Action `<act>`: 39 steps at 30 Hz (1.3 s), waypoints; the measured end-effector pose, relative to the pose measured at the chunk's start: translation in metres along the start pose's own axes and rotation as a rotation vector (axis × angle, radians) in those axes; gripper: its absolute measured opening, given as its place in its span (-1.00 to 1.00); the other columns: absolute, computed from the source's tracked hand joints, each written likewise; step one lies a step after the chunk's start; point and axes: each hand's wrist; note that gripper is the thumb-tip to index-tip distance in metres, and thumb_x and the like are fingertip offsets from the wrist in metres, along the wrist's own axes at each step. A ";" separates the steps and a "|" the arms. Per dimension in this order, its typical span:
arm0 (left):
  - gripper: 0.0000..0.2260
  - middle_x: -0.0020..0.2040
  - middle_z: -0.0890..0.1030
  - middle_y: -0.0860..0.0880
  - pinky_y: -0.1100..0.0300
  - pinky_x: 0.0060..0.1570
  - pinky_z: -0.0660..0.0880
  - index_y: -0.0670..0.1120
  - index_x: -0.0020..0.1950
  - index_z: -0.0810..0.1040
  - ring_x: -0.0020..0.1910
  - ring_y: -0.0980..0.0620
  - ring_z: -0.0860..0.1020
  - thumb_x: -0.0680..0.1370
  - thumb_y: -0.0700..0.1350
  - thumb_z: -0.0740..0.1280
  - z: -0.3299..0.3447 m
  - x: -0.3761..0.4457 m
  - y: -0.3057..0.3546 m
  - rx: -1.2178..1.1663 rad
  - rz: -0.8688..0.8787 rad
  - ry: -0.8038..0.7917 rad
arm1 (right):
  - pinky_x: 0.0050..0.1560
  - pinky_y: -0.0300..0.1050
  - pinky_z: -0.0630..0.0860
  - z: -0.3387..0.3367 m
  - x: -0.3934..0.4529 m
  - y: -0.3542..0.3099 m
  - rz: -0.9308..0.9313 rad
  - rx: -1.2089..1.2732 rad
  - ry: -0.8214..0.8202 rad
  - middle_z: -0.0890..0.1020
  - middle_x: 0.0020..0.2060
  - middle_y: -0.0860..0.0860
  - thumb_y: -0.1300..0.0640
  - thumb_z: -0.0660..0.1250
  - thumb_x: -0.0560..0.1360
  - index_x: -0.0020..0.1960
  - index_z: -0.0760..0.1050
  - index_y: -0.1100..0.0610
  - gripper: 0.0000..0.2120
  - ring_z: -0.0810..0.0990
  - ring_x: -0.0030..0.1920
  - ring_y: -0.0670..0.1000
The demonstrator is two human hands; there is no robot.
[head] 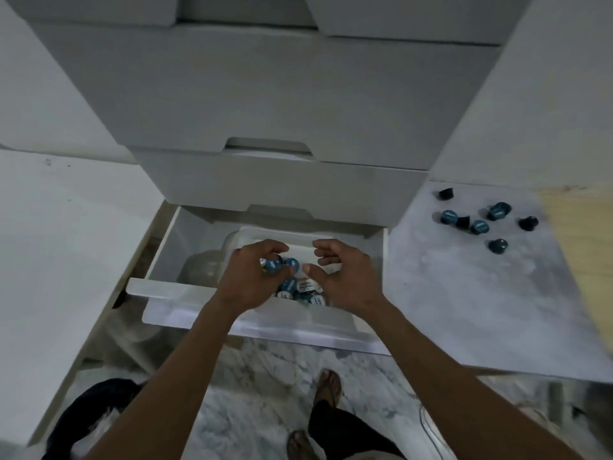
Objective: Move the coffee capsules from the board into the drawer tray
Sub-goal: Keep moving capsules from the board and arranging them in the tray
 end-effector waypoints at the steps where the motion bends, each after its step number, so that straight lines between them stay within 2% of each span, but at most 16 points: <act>1: -0.66 -0.04 0.66 0.07 0.10 0.00 0.61 0.02 0.08 0.62 -0.05 0.15 0.62 0.36 0.07 0.49 0.006 -0.005 0.007 -0.033 0.012 0.006 | -0.09 -0.52 0.46 -0.009 -0.009 -0.003 0.004 0.007 0.016 0.65 -0.03 -0.05 0.04 0.54 0.39 0.22 0.56 0.08 -0.57 0.61 -0.09 -0.14; 5: -0.70 -0.09 0.64 0.12 0.34 -0.10 0.57 -0.01 0.08 0.62 -0.12 0.22 0.61 0.38 -0.02 0.54 0.036 -0.025 0.047 -0.148 0.071 -0.003 | -0.07 -0.49 0.49 -0.049 -0.047 -0.005 0.011 -0.017 0.085 0.66 -0.01 -0.10 -0.03 0.53 0.39 0.22 0.56 0.05 -0.56 0.63 -0.07 -0.18; 8: -0.73 -0.06 0.64 0.14 0.48 -0.22 0.48 0.01 0.06 0.62 -0.14 0.24 0.61 0.40 -0.02 0.53 0.059 -0.032 0.078 -0.201 0.128 -0.029 | -0.14 -0.43 0.52 -0.085 -0.071 0.003 0.027 -0.040 0.146 0.67 -0.03 -0.12 -0.05 0.53 0.38 0.19 0.57 0.04 -0.58 0.63 -0.11 -0.19; 12: -0.76 -0.10 0.66 0.12 0.51 -0.30 0.42 -0.01 0.02 0.64 -0.19 0.22 0.61 0.39 -0.04 0.53 0.092 -0.026 0.126 -0.215 0.195 -0.085 | -0.27 -0.51 0.44 -0.144 -0.091 0.024 0.104 -0.043 0.228 0.68 -0.05 -0.10 -0.01 0.52 0.40 0.17 0.58 0.05 -0.63 0.62 -0.14 -0.25; 17: -0.79 -0.11 0.65 0.14 0.51 -0.19 0.45 0.01 0.01 0.64 -0.21 0.22 0.61 0.40 -0.04 0.52 0.152 0.002 0.185 -0.206 0.227 -0.164 | -0.25 -0.50 0.46 -0.228 -0.090 0.067 0.190 -0.071 0.325 0.67 -0.07 -0.12 0.01 0.50 0.42 0.15 0.59 0.02 -0.67 0.62 -0.15 -0.27; 20: -0.80 -0.11 0.65 0.14 0.41 -0.14 0.50 0.01 0.01 0.64 -0.21 0.22 0.61 0.41 -0.05 0.52 0.199 0.025 0.212 -0.169 0.213 -0.178 | -0.26 -0.52 0.45 -0.277 -0.076 0.104 0.229 -0.090 0.344 0.67 -0.06 -0.09 0.05 0.49 0.44 0.16 0.58 0.04 -0.70 0.62 -0.14 -0.23; 22: -0.79 -0.10 0.65 0.12 0.34 -0.11 0.53 0.00 0.01 0.64 -0.21 0.21 0.61 0.41 -0.05 0.51 0.232 0.040 0.225 -0.147 0.176 -0.182 | -0.26 -0.53 0.44 -0.306 -0.063 0.130 0.247 -0.117 0.324 0.66 -0.07 -0.07 0.06 0.48 0.45 0.15 0.58 0.05 -0.71 0.61 -0.16 -0.22; 27: -0.78 -0.04 0.65 0.10 0.38 -0.13 0.47 -0.02 0.06 0.62 -0.15 0.18 0.60 0.44 -0.06 0.49 0.298 0.072 0.239 -0.049 0.086 -0.170 | -0.28 -0.49 0.46 -0.355 -0.027 0.193 0.301 -0.223 0.229 0.64 -0.03 -0.04 0.11 0.45 0.48 0.16 0.57 0.08 -0.73 0.59 -0.22 -0.16; 29: -0.76 0.01 0.64 0.08 0.31 -0.11 0.48 -0.02 0.10 0.60 -0.11 0.16 0.58 0.46 -0.07 0.47 0.318 0.084 0.238 -0.006 0.063 -0.149 | -0.19 -0.37 0.52 -0.363 -0.013 0.213 0.330 -0.273 0.162 0.64 0.01 -0.01 0.09 0.44 0.48 0.19 0.55 0.07 -0.71 0.62 -0.17 -0.07; 31: -0.73 0.07 0.63 0.04 0.25 -0.06 0.49 -0.02 0.16 0.58 -0.05 0.11 0.56 0.48 -0.10 0.45 0.334 0.101 0.235 0.040 0.046 -0.120 | -0.03 -0.12 0.58 -0.364 0.005 0.230 0.336 -0.316 0.106 0.65 0.06 0.04 0.10 0.43 0.48 0.22 0.54 0.07 -0.68 0.64 -0.08 0.02; 33: -0.70 0.14 0.60 0.00 0.15 0.00 0.51 -0.02 0.22 0.54 0.02 0.06 0.55 0.49 -0.11 0.43 0.349 0.121 0.230 0.071 0.016 -0.087 | 0.02 -0.02 0.58 -0.362 0.023 0.243 0.346 -0.375 0.046 0.64 0.08 0.09 0.11 0.41 0.47 0.22 0.52 0.07 -0.67 0.63 -0.01 0.10; 36: -0.61 0.23 0.54 -0.06 -0.03 0.11 0.53 -0.06 0.30 0.48 0.16 -0.06 0.52 0.49 -0.12 0.42 0.369 0.153 0.221 0.114 -0.031 -0.051 | 0.05 0.05 0.57 -0.355 0.048 0.260 0.370 -0.436 -0.034 0.60 0.11 0.16 0.11 0.39 0.48 0.25 0.49 0.11 -0.65 0.59 0.06 0.18; 39: -0.52 0.31 0.47 -0.10 -0.03 0.21 0.49 -0.10 0.40 0.39 0.25 -0.10 0.47 0.50 -0.15 0.42 0.383 0.176 0.209 0.109 -0.080 0.000 | 0.09 0.00 0.50 -0.347 0.065 0.277 0.377 -0.447 -0.106 0.54 0.14 0.15 0.09 0.40 0.47 0.33 0.44 0.09 -0.56 0.53 0.15 0.18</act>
Point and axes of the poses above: each hand's wrist, its own x-axis towards the middle knuckle, its own z-axis out of the palm, y = z × x
